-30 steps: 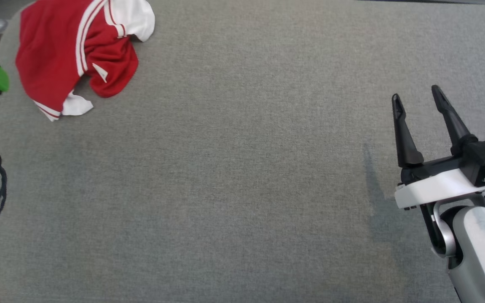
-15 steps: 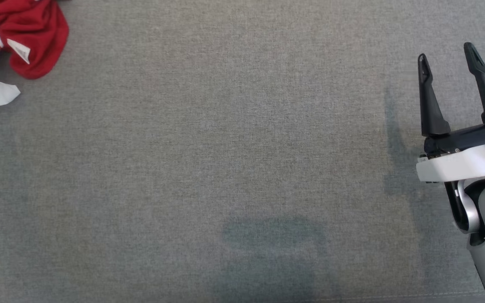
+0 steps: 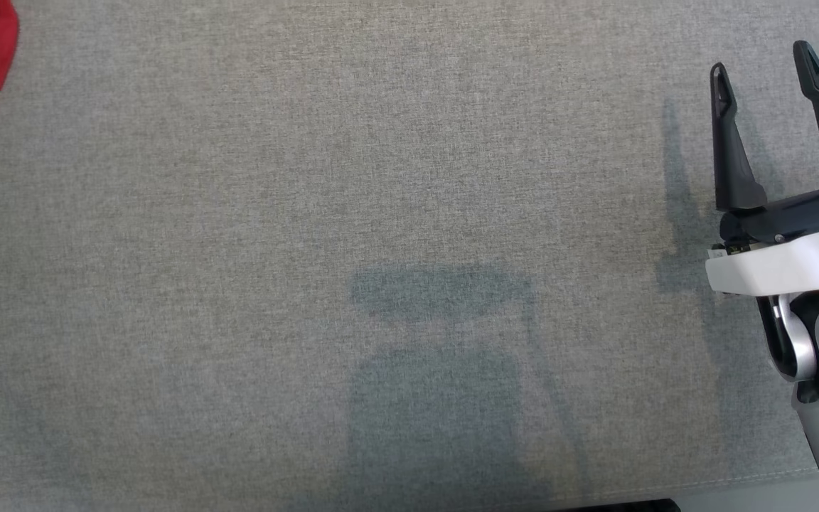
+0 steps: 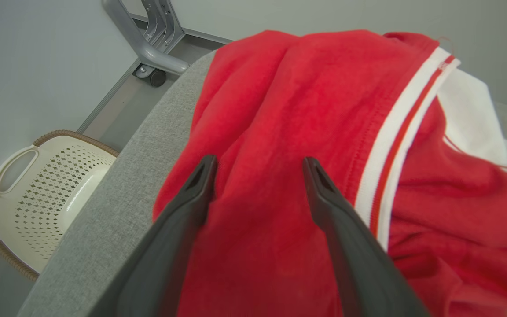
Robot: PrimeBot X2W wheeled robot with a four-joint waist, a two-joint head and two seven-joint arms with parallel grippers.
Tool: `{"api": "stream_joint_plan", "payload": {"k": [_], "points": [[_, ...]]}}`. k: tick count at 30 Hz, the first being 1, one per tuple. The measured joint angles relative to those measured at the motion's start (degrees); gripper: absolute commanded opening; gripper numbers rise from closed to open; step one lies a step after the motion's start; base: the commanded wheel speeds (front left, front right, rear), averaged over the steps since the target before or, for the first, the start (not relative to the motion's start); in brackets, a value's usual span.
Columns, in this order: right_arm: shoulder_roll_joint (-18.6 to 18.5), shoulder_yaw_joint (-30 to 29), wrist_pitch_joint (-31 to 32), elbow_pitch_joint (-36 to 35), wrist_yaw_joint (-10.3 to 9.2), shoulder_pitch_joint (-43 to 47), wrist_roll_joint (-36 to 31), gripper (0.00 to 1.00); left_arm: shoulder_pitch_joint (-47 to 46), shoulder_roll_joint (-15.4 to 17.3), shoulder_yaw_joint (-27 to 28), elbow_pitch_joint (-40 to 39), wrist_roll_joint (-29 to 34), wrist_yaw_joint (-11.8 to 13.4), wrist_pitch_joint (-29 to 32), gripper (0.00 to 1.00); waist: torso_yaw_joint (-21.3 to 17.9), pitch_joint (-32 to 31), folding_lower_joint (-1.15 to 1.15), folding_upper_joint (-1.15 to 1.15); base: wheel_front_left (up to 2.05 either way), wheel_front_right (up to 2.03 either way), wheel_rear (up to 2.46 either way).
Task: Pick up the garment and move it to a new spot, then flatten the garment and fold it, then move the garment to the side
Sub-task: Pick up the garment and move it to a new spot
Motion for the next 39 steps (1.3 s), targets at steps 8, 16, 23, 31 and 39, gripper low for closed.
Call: {"api": "stream_joint_plan", "payload": {"k": [8, 16, 23, 31, 39], "points": [[-0.12, -0.16, 0.18, -0.15, 0.00, -0.04, -0.01, 1.00, -1.31, -1.92, 0.22, 2.90, 0.97, 0.00, -1.88, 0.00, -0.65, 1.36, 0.00, 0.00, 0.00, 0.00, 0.00], [0.23, 0.04, -0.02, 1.11, 0.00, -0.92, 0.00, 1.00, -1.37, -3.08, -1.45, 4.75, 1.52, 0.00, -5.46, 0.00, -0.10, 0.32, 0.00, 0.00, 0.00, 0.00, 0.00], [1.10, 0.30, -1.16, 4.23, 0.00, -0.92, 0.24, 1.00, -2.80, -3.81, -3.05, 5.08, 1.74, -2.07, -9.42, 0.00, 0.72, -2.13, 0.00, 0.00, 0.00, 0.00, 0.00], [3.16, 1.55, -3.22, 8.79, 0.09, -0.93, 1.16, 1.00, -5.09, -6.76, -6.70, 3.49, 1.25, -8.51, -14.21, 0.00, 1.73, -7.77, 0.00, 0.00, 0.00, 0.00, 0.00], [4.39, 1.74, -4.23, 12.28, 0.08, -0.48, 1.85, 1.00, -5.21, -8.84, -8.76, 0.63, -0.23, -12.90, -17.46, 0.00, 2.27, -13.94, -0.01, 0.00, 0.00, 0.00, 0.00]]}}
